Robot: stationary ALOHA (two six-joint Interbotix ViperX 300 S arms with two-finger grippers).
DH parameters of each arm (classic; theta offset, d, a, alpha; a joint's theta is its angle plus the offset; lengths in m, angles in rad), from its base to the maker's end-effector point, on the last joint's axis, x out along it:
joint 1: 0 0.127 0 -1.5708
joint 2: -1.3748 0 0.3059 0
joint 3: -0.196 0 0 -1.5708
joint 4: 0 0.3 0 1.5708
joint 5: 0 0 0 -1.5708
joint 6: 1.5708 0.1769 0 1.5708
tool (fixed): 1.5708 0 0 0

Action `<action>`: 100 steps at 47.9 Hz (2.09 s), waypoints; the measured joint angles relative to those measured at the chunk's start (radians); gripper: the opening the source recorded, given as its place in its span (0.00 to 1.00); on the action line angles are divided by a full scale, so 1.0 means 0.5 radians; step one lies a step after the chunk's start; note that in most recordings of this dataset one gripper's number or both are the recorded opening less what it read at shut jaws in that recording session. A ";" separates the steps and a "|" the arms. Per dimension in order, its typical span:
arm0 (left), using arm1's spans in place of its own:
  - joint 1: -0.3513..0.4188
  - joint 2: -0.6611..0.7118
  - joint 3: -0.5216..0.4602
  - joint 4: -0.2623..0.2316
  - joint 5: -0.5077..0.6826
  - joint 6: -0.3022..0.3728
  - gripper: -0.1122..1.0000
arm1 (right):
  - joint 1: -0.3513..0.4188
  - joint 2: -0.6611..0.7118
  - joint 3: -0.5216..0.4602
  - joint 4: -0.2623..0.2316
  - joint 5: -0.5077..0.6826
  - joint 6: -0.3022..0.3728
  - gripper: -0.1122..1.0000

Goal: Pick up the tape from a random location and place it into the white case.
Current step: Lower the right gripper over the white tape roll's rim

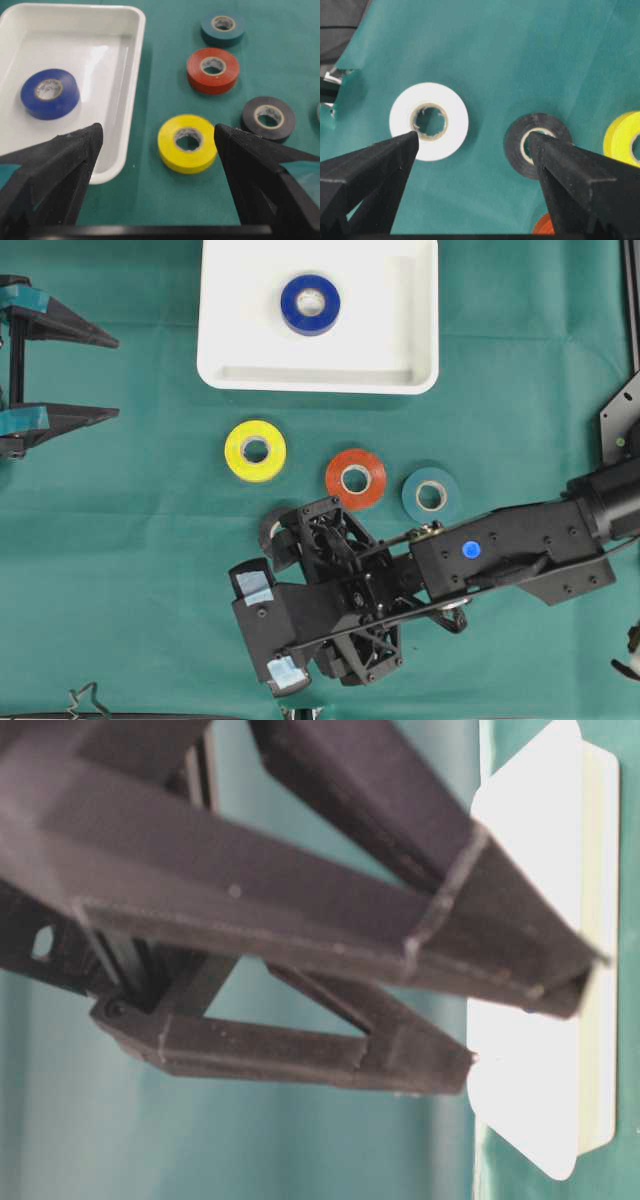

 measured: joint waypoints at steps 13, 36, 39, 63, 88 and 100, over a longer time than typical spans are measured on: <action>0.000 0.000 0.000 0.003 0.000 0.000 0.98 | 0.000 0.000 0.000 0.000 0.003 -0.003 0.93; 0.000 0.003 0.000 0.000 0.000 0.000 0.98 | 0.000 0.000 0.000 0.000 0.006 0.000 0.93; 0.000 0.003 0.000 0.000 0.000 0.000 0.98 | 0.000 0.000 0.000 0.000 0.006 0.000 0.93; 0.000 0.003 0.000 0.000 0.000 0.000 0.98 | 0.000 0.172 0.000 0.000 0.000 -0.003 0.93; 0.000 0.003 0.000 0.000 0.021 0.003 0.98 | 0.018 0.457 0.018 0.000 -0.242 -0.015 0.93; 0.000 0.012 0.000 0.000 0.021 0.000 0.98 | 0.021 0.525 0.117 0.000 -0.445 -0.018 0.93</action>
